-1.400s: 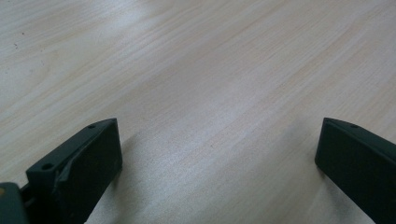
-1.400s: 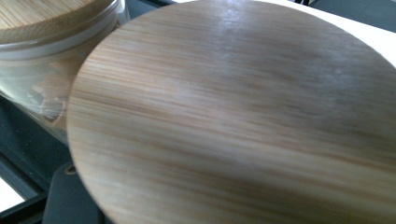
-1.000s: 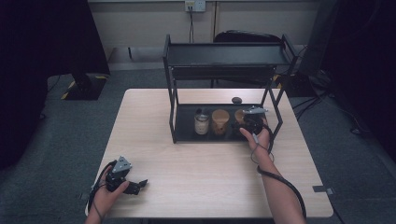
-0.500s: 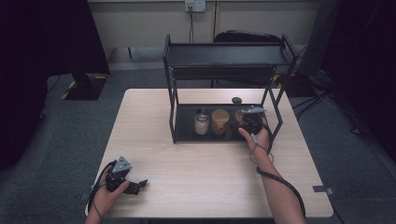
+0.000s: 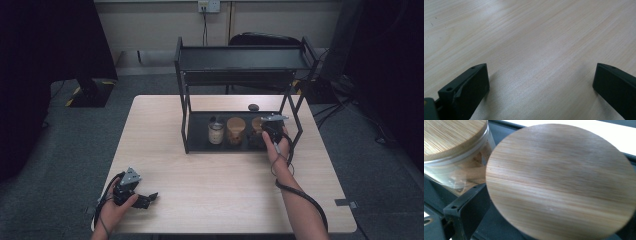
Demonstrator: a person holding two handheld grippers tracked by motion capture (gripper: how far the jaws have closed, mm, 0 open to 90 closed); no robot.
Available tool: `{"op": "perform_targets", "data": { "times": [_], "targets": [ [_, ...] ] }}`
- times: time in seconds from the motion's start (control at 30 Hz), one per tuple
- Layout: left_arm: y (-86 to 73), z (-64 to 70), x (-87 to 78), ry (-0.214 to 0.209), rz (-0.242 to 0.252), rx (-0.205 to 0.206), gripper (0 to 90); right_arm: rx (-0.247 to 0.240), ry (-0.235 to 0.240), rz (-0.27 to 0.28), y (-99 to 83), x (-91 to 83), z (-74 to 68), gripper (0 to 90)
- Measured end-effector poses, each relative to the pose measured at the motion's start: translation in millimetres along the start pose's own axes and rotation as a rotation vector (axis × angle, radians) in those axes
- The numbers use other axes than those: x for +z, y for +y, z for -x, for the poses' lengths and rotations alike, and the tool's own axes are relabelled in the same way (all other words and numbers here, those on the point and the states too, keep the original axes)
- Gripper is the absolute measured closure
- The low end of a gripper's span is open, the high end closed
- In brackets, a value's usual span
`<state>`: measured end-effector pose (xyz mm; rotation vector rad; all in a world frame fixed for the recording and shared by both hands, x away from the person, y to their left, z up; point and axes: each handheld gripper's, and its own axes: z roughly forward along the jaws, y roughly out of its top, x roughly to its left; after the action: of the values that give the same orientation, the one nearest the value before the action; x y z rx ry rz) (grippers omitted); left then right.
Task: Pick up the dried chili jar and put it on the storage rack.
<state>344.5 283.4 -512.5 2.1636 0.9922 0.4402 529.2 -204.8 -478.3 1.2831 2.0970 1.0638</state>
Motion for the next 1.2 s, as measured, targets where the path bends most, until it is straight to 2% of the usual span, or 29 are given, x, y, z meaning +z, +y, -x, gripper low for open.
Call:
{"op": "perform_targets", "data": {
  "times": [0.6, 1.2],
  "targets": [
    [0.0, 0.0, 0.0, 0.000, 0.000, 0.000, 0.1, 0.027, -0.015, 0.009, -3.5, -6.6, -3.3, 2.2],
    [0.0, 0.0, 0.0, 0.000, 0.000, 0.000, 0.1, 0.031, 0.011, 0.010, -5.9, -18.4, -6.4, 2.6]
  ]
}}
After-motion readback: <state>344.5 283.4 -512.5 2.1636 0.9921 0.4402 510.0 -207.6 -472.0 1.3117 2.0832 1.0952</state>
